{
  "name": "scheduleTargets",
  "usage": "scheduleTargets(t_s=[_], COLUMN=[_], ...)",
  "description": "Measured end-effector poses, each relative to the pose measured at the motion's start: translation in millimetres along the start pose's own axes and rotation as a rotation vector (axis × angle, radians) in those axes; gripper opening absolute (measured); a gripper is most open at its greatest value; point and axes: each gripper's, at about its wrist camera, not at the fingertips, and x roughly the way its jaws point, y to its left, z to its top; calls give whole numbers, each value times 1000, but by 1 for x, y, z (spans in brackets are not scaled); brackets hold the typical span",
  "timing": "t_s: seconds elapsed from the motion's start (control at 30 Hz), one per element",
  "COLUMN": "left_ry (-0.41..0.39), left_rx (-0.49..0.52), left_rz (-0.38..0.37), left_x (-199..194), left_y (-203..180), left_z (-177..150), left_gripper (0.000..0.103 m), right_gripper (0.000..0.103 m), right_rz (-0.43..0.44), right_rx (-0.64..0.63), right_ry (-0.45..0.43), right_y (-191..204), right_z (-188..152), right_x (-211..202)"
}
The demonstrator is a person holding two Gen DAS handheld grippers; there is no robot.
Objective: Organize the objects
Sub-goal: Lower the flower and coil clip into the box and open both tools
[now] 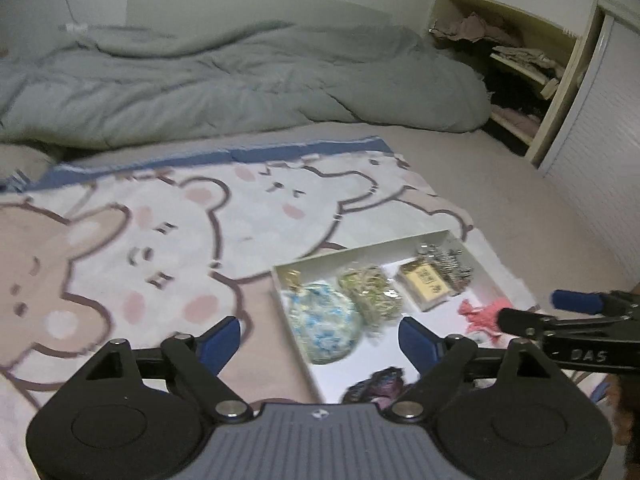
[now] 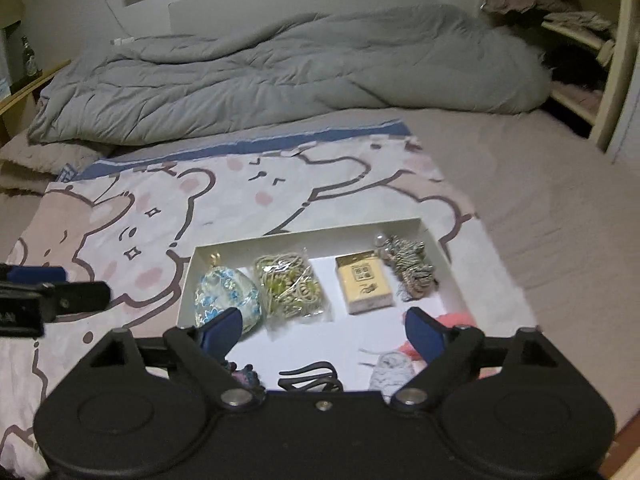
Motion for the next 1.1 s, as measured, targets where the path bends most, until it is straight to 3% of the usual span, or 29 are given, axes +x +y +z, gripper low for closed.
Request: scheduleTargets(t_s=[0.1,0.23,0.4,0.67,1.1], left_ry=[-18,-48,-63,-53,-41], left_rx=[45,90,103,106,127], left_rz=[55,65,37,3,58], left_x=[-13,-27,-42,-51,-52], left_y=[-3,-8,-14,-20,-15], left_z=[-3,-14,-30,-54,-79], left_gripper=[91,102,103,103,103], right_gripper=[90,95,102,103,103], right_rz=[-5,-33,-48,-72,-84], right_rx=[5,16,36,54,58], right_ry=[-18,-35,-57,-56,-67], right_y=[2,6,10,21,38], right_z=[-6,-13,-27,-51,-84], right_x=[-12,-26,-43,-60,-70])
